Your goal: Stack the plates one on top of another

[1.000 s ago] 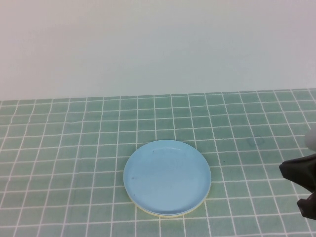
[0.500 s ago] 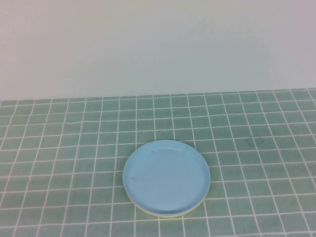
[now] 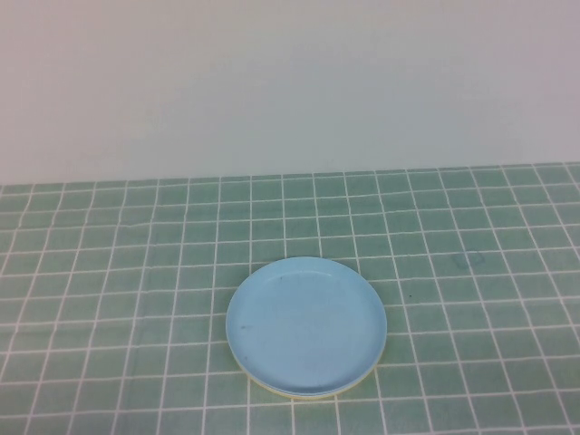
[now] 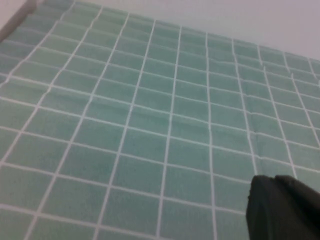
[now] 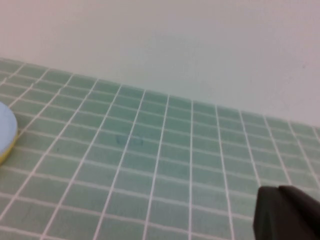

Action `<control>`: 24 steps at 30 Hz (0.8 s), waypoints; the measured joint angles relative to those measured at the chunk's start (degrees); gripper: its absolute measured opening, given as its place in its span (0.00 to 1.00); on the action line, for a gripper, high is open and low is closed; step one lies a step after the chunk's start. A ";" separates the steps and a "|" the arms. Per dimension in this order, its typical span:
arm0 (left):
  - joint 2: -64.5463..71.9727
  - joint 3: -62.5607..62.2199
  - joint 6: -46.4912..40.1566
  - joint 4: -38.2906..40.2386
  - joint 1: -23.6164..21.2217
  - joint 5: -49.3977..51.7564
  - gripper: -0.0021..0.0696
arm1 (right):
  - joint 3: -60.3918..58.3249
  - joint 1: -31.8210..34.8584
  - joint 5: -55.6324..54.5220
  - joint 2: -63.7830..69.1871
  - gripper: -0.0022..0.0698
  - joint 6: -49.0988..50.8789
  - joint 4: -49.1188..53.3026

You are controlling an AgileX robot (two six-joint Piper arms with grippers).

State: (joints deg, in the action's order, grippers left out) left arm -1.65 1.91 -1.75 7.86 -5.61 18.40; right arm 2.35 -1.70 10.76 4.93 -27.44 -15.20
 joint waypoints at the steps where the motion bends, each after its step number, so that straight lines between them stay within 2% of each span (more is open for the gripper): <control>1: 0.00 0.00 0.00 0.00 -0.29 -0.01 0.03 | -0.93 0.00 0.00 -0.30 0.03 0.00 0.00; 11: 0.12 0.00 0.00 -0.14 -0.91 0.13 0.03 | -3.91 0.12 -0.82 -0.28 0.03 1.90 -2.50; 19: 0.12 0.00 0.00 -0.14 -0.91 0.13 0.03 | -3.91 0.12 2.27 -2.57 0.03 18.80 10.74; 24: 0.12 0.00 0.00 -0.14 -0.91 0.13 0.03 | -3.91 0.12 6.93 -5.13 0.03 21.93 12.27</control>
State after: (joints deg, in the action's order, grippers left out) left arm -1.52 1.91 -1.75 7.72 -6.51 18.53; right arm -1.56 -1.58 17.69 -0.20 -5.50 -2.93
